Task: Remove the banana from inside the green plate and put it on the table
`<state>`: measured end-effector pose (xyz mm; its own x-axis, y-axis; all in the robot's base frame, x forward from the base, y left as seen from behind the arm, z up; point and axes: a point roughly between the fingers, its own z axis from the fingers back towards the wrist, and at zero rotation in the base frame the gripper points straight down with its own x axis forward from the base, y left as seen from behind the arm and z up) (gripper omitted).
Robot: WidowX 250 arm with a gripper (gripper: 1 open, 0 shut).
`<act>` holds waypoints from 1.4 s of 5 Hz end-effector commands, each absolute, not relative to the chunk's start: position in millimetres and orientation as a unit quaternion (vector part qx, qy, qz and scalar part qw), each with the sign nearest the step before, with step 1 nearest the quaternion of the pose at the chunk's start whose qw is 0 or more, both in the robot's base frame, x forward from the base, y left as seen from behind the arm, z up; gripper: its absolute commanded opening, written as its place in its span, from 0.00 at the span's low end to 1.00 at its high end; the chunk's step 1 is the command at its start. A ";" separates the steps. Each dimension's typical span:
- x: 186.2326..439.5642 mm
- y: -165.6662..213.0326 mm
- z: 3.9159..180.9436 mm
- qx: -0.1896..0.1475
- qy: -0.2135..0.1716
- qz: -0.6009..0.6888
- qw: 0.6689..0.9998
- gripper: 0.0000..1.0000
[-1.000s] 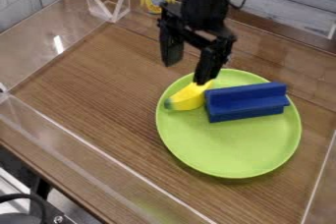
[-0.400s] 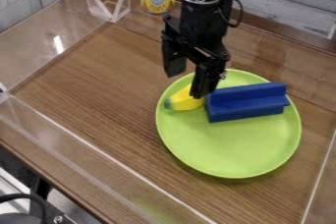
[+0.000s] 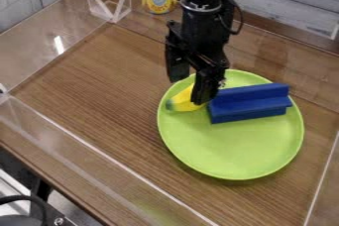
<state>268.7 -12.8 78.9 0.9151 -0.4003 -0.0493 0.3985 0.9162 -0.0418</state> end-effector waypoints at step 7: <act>275.7 -16.2 66.2 -0.020 -0.002 -0.243 0.970 1.00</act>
<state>270.2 -15.8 57.6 0.8817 -0.4714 -0.0195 0.4699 0.8811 -0.0532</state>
